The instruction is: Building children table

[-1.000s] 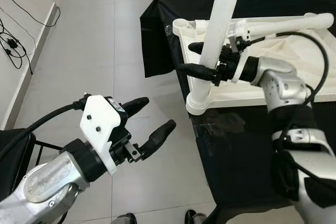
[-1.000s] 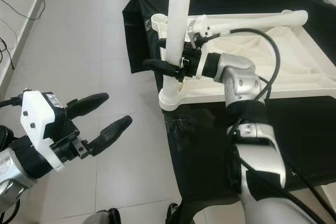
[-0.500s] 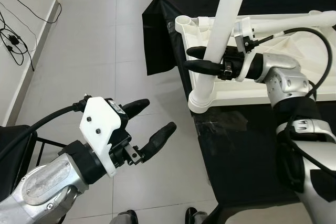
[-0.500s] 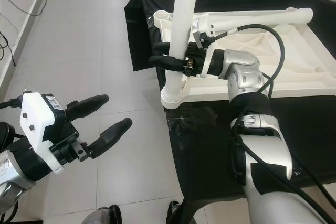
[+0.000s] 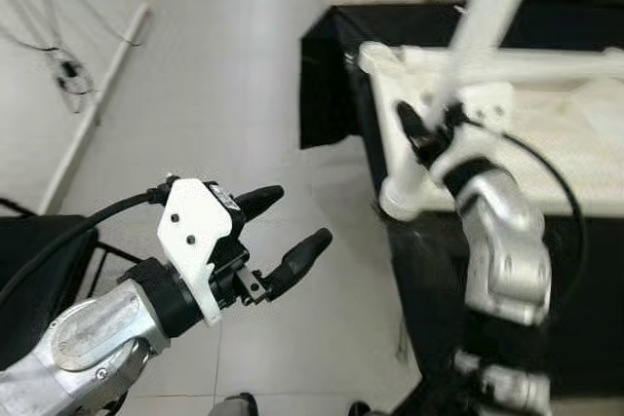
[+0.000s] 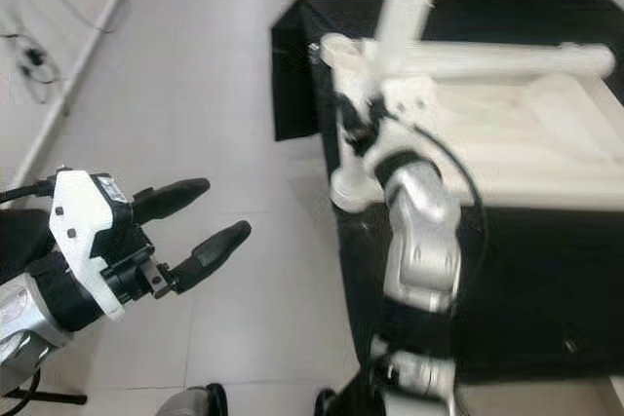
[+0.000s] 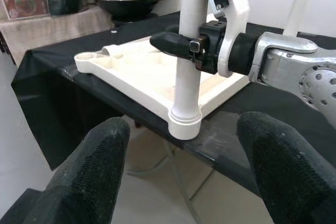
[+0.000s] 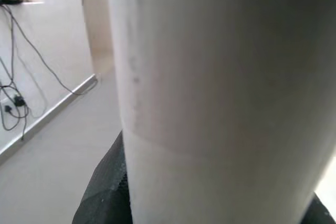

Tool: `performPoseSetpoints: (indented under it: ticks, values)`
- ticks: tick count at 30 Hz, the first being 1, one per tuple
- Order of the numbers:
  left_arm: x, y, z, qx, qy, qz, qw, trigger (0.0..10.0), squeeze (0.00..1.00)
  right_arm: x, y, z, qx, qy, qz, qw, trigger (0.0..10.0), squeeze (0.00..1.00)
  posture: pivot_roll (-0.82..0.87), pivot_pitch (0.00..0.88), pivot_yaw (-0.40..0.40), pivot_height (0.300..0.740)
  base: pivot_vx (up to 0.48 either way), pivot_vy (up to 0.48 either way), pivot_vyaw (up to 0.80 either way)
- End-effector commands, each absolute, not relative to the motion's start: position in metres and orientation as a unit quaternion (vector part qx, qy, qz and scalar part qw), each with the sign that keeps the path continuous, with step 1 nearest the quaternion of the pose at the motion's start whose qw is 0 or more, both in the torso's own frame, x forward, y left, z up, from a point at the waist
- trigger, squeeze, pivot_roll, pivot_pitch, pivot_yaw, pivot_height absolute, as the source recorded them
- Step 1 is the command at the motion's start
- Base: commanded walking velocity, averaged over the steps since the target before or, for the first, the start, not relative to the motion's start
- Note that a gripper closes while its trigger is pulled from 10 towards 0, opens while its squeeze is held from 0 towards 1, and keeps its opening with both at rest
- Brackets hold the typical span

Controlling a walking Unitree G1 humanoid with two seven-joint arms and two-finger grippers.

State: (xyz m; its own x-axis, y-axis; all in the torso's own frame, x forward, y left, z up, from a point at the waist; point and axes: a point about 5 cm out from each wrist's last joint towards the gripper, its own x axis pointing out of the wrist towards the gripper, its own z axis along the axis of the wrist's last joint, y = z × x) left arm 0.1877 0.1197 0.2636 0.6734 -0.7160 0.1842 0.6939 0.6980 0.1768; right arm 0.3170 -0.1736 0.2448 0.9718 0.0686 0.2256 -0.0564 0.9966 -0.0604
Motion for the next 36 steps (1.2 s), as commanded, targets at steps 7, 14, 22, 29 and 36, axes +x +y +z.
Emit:
performPoseSetpoints:
  ticks: [7,14,22,29,36]
  values:
    - [0.190,0.117,0.263,0.047,-0.126,-0.390,0.911,10.0,0.00,0.327,-0.167,0.235,-0.026,-0.067,0.014,0.997,10.0,0.00,0.12,0.206,-0.022,0.740,0.000,0.000,0.00]
    - [0.188,0.121,0.262,0.049,-0.125,-0.383,0.914,10.0,0.00,0.334,-0.165,0.262,-0.019,-0.122,0.129,0.984,10.0,1.00,0.13,0.215,-0.027,0.740,0.000,0.000,0.00]
    - [0.188,0.117,0.263,0.049,-0.125,-0.386,0.913,10.0,0.00,0.353,-0.183,0.278,-0.143,-0.105,0.347,0.921,10.0,0.00,0.15,0.237,-0.025,0.740,0.000,0.000,0.00]
    - [0.184,0.116,0.263,0.049,-0.121,-0.387,0.913,10.0,0.00,0.362,-0.185,0.287,-0.148,-0.108,0.389,0.903,10.0,0.00,0.16,0.250,-0.023,0.740,0.000,0.000,0.00]
    - [0.175,0.115,0.263,0.047,-0.116,-0.384,0.915,10.0,0.00,0.368,-0.186,0.306,-0.100,-0.120,0.506,0.849,10.0,0.00,0.20,0.277,-0.022,0.740,0.000,0.000,0.00]
